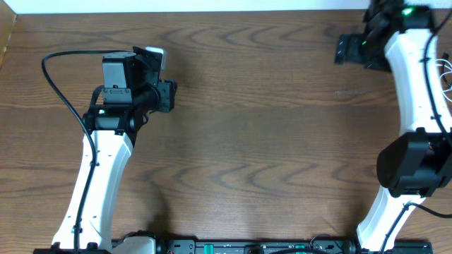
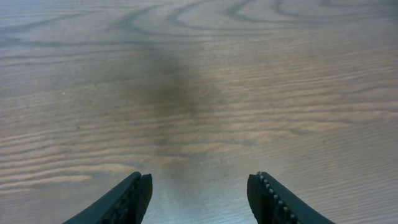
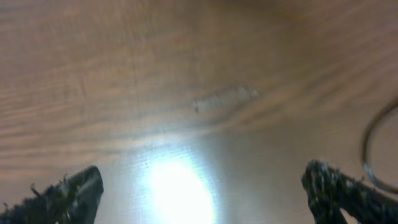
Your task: Untangle cables
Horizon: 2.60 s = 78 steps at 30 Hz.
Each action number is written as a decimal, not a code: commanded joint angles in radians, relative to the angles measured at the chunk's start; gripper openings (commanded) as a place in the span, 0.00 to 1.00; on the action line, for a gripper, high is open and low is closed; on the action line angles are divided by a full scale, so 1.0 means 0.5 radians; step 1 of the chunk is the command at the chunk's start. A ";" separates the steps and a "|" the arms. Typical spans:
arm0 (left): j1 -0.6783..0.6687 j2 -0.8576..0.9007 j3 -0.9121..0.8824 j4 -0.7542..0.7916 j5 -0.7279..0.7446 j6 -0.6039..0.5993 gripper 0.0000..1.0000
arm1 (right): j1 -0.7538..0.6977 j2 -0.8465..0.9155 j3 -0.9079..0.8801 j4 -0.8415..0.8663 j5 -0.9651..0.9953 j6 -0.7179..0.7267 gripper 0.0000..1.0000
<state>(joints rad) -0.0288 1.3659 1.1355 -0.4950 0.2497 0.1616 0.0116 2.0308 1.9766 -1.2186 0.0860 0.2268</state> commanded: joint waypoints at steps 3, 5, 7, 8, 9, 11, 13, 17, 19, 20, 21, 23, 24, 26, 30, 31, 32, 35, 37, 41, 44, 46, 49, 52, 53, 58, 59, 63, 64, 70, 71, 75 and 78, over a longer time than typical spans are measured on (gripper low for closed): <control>0.000 -0.021 -0.138 0.021 -0.075 0.005 0.54 | 0.059 -0.487 -0.619 0.399 0.056 0.024 0.99; 0.000 -0.044 -0.170 0.032 -0.072 -0.010 0.54 | 0.058 -0.622 -0.791 0.513 0.058 0.024 0.99; -0.008 -0.114 -0.201 0.027 -0.037 0.008 0.55 | 0.057 -0.802 -1.000 0.647 0.056 0.026 0.99; -0.015 -0.162 -0.220 0.034 -0.038 0.008 0.56 | 0.058 -0.877 -1.083 0.700 0.057 0.033 0.99; -0.021 -0.216 -0.241 0.049 -0.038 0.006 0.57 | 0.060 -0.972 -1.180 0.763 0.056 0.033 0.99; -0.030 -0.370 -0.317 0.108 -0.037 -0.005 0.58 | 0.063 -1.148 -1.368 0.903 0.055 0.040 0.99; -0.034 -0.533 -0.422 0.180 -0.037 -0.040 0.58 | 0.063 -1.334 -1.575 1.061 0.054 0.040 0.99; -0.033 -0.861 -0.703 0.224 -0.053 -0.096 0.59 | 0.065 -1.662 -1.960 1.302 0.053 0.041 0.99; -0.034 -1.003 -0.859 0.224 -0.054 -0.124 0.61 | 0.079 -1.802 -2.136 1.392 0.053 0.040 0.99; -0.034 -1.089 -0.956 0.230 -0.053 -0.153 0.64 | 0.094 -1.878 -2.227 1.427 0.055 0.039 0.99; -0.034 -1.180 -1.051 0.236 -0.053 -0.204 0.64 | 0.108 -1.945 -2.303 1.448 0.055 0.039 0.99; -0.034 -1.357 -1.203 0.233 -0.052 -0.276 0.65 | 0.150 -2.087 -2.449 1.472 0.056 0.041 0.99; -0.034 -1.449 -1.271 0.235 -0.053 -0.273 0.66 | 0.172 -2.154 -2.511 1.482 0.057 0.048 0.99; -0.033 -1.662 -1.394 0.246 -0.078 -0.240 0.70 | 0.240 -2.326 -2.642 1.488 0.124 0.135 0.99; -0.033 -1.907 -1.460 0.211 -0.076 -0.189 0.78 | 0.369 -2.673 -2.800 1.444 0.429 0.286 0.99; -0.033 -1.930 -1.462 0.199 -0.076 -0.187 0.79 | 0.393 -2.762 -2.834 1.442 0.444 0.286 0.99; -0.033 -1.931 -1.463 0.199 -0.076 -0.183 0.80 | 0.406 -2.831 -2.860 1.442 0.441 0.285 0.99; -0.033 -1.894 -1.463 0.200 -0.073 -0.163 0.82 | 0.422 -2.979 -2.908 1.421 0.379 0.211 0.99; -0.033 -1.866 -1.463 0.199 -0.045 -0.130 0.82 | 0.422 -2.998 -2.912 1.411 0.336 0.158 0.99; -0.033 -1.830 -1.463 0.176 0.006 -0.131 0.82 | 0.422 -2.979 -2.912 1.352 0.324 0.143 0.99; -0.033 -1.830 -1.463 0.177 0.000 -0.131 0.84 | 0.422 -2.979 -2.912 1.332 0.324 0.144 0.99; -0.033 -1.830 -1.463 0.175 0.001 -0.132 0.98 | 0.422 -2.979 -2.912 1.321 0.324 0.144 0.99; -0.033 -1.830 -1.463 0.169 0.000 -0.131 0.98 | 0.422 -2.979 -2.912 1.302 0.324 0.143 0.99; -0.033 -1.830 -1.463 0.169 0.000 -0.131 0.98 | 0.422 -2.979 -2.912 1.271 0.323 0.143 0.99; -0.033 -1.830 -1.463 0.169 0.000 -0.131 0.98 | 0.422 -2.979 -2.912 1.253 0.324 0.143 0.99; -0.033 -1.830 -1.463 0.169 0.000 -0.131 0.98 | 0.422 -2.979 -2.912 1.159 0.324 0.143 0.99; -0.033 -1.830 -1.463 0.169 0.000 -0.131 0.98 | 0.422 -2.979 -2.912 1.144 0.324 0.143 0.99; -0.033 -1.830 -1.463 0.169 0.000 -0.131 0.98 | 0.422 -2.979 -2.912 1.118 0.324 0.143 0.99; -0.033 -1.830 -1.463 0.169 0.000 -0.131 0.98 | 0.422 -2.979 -2.912 1.109 0.324 0.143 0.99; -0.033 -1.830 -1.463 0.169 0.000 -0.131 0.98 | 0.422 -2.979 -2.912 1.018 0.324 0.143 0.99; -0.033 -1.830 -1.463 0.169 0.000 -0.131 0.98 | 0.422 -2.979 -2.912 1.006 0.324 0.143 0.99; -0.033 -1.830 -1.463 0.169 0.000 -0.131 0.98 | 0.422 -2.979 -2.912 0.954 0.323 0.143 0.99; -0.033 -1.830 -1.463 0.169 0.000 -0.131 0.98 | 0.421 -2.979 -2.912 0.940 0.333 0.143 0.99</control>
<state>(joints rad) -0.0429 0.4507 0.4023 -0.4103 0.2382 0.0856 0.2146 0.5423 0.5262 -0.7448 0.2436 0.3061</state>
